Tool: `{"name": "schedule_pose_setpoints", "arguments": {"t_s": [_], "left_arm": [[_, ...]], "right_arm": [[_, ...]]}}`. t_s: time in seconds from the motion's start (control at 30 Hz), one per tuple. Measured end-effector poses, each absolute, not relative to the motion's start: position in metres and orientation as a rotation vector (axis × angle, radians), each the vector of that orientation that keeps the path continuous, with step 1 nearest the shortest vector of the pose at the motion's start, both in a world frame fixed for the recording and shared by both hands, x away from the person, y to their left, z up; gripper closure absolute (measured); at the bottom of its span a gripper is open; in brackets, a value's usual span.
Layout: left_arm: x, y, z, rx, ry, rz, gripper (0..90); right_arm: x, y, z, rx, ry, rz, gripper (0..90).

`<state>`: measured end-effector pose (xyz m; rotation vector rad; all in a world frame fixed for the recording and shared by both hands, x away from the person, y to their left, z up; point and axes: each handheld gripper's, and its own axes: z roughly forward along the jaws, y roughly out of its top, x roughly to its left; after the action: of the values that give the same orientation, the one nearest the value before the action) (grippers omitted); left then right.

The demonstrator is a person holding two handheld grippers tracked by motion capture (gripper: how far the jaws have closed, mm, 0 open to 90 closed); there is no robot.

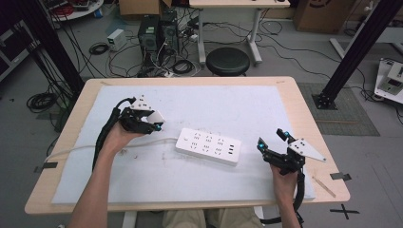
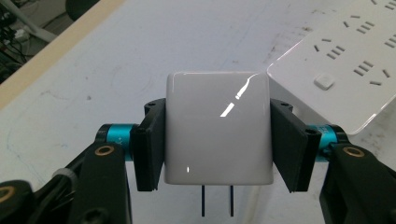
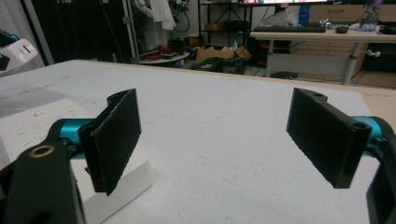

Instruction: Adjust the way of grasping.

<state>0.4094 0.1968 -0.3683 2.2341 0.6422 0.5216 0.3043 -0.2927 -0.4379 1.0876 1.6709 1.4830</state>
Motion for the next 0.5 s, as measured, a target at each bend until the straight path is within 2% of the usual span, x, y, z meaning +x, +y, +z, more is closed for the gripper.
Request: {"name": "schedule_pose_setpoints", "arguments": {"t_s": [0.43, 0.5], "left_arm": [[0.369, 0.167, -0.358, 2.153, 0.583, 0.642, 42.4], [0.357, 0.161, -0.359, 2.094, 0.607, 0.676, 42.4]], "right_arm": [[0.307, -0.293, -0.438, 1.109, 1.68, 1.49, 18.1], [0.309, -0.292, -0.438, 1.104, 1.691, 1.479, 18.1]]}}
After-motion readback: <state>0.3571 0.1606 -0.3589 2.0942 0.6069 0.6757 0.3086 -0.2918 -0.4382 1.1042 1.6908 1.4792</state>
